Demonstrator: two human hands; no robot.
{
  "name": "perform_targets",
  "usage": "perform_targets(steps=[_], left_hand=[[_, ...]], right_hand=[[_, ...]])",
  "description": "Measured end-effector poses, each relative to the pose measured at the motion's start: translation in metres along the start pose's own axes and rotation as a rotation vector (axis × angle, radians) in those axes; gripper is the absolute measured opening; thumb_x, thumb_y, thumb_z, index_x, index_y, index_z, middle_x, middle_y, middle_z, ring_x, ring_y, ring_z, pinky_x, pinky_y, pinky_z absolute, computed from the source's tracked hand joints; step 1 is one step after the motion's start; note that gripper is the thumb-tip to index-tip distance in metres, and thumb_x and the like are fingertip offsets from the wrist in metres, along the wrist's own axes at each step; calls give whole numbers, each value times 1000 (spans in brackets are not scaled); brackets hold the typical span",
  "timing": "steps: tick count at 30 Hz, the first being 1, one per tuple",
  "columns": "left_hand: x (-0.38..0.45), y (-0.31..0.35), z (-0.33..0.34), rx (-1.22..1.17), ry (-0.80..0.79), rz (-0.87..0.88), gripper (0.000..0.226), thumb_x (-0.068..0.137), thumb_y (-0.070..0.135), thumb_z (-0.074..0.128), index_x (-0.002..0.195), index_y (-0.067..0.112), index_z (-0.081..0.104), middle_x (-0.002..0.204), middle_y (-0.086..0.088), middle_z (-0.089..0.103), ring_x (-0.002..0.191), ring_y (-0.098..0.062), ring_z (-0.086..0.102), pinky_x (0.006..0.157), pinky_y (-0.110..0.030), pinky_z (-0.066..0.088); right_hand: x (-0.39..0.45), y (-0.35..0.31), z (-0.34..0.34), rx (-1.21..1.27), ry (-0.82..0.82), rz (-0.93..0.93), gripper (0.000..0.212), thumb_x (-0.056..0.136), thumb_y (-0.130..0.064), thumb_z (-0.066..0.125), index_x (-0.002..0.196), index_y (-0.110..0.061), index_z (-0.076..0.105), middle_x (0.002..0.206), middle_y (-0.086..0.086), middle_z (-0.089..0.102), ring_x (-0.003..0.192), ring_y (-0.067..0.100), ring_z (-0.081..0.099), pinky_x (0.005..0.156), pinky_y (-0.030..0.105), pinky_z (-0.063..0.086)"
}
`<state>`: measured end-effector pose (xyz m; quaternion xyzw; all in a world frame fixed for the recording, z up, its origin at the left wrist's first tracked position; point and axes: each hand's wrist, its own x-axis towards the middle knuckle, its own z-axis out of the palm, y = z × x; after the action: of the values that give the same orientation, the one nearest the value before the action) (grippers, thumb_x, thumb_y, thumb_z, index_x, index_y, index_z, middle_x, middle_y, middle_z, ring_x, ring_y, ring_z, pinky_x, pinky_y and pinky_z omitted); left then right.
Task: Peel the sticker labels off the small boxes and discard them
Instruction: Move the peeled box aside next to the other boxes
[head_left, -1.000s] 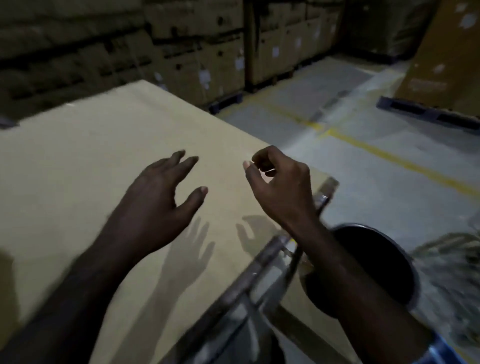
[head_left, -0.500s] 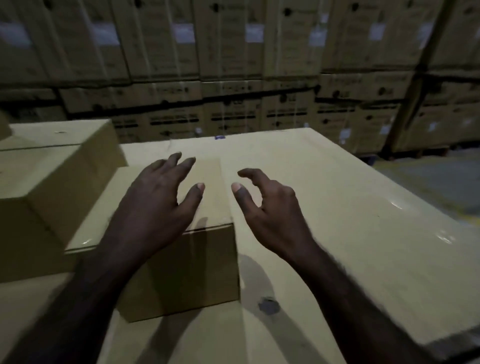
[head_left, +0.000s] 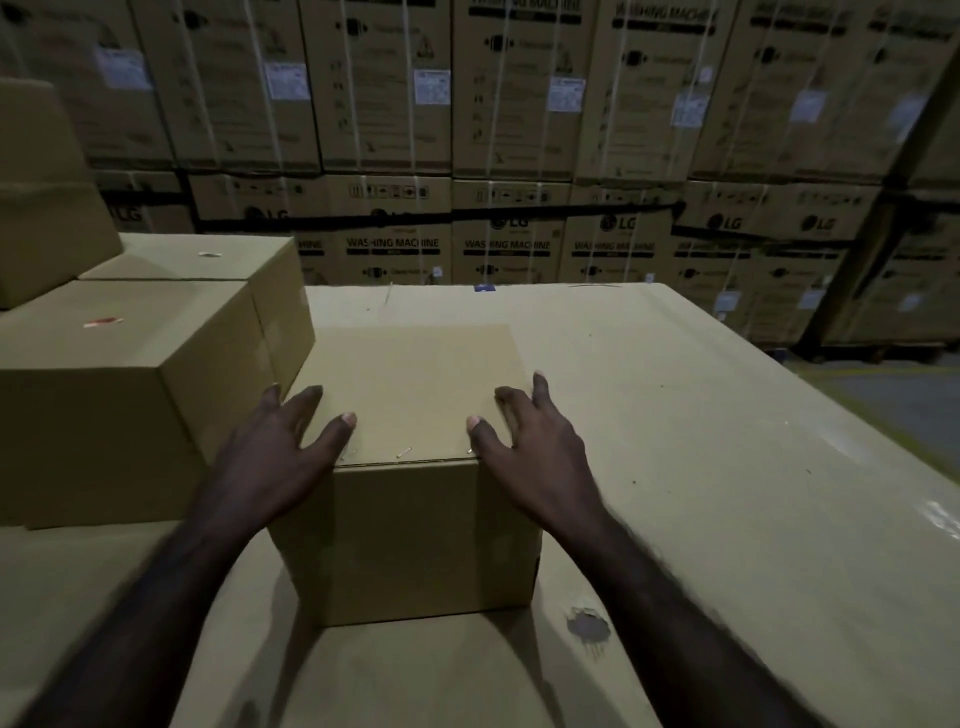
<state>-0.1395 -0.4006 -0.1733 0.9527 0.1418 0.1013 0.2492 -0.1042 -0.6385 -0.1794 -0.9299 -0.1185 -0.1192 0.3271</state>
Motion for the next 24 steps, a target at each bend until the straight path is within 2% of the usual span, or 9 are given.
perform_targets(steps=[3,6,8,12,16,19,24], left_hand=[[3,3,4,-90,58,5,67,88,59,51,145,26,40,151,-13,38,135,-36,37,105,-53,34],[6,9,7,-139,102,12,63,87,54,59,140,22,49,143,-15,48,126,-38,46,97,-51,42],[9,16,6,-150,118,26,61,85,54,61,137,23,52,141,-16,50,121,-38,51,92,-50,45],[20,40,4,-147,117,84,61,83,58,61,133,25,55,135,-15,55,112,-36,56,84,-43,49],[26,86,13,-158,99,200,77,70,70,57,132,24,56,134,-16,55,112,-37,56,87,-46,50],[31,129,36,-202,53,271,79,70,71,57,135,26,53,137,-16,53,116,-37,53,92,-49,48],[35,216,89,-252,-4,391,66,80,62,62,135,25,53,134,-11,57,120,-31,51,98,-44,43]], right_hand=[[1,0,2,25,45,56,54,93,-51,51,139,-23,48,159,10,26,132,30,46,101,35,40],[4,1,3,34,117,37,50,90,-49,56,131,-20,56,138,6,53,118,24,55,84,26,39],[7,4,-1,41,151,23,48,89,-48,58,126,-19,59,127,3,59,110,21,58,80,23,36],[14,16,-20,89,183,39,46,88,-48,61,122,-18,61,123,2,64,110,18,58,83,23,40],[22,43,-57,106,248,72,45,87,-46,64,123,-18,62,125,1,63,112,15,57,87,25,43],[28,74,-95,88,297,114,43,87,-45,66,121,-19,63,126,0,63,106,9,51,86,25,43],[39,148,-163,25,384,225,34,82,-47,68,108,-26,68,115,3,68,106,19,60,84,29,48]])
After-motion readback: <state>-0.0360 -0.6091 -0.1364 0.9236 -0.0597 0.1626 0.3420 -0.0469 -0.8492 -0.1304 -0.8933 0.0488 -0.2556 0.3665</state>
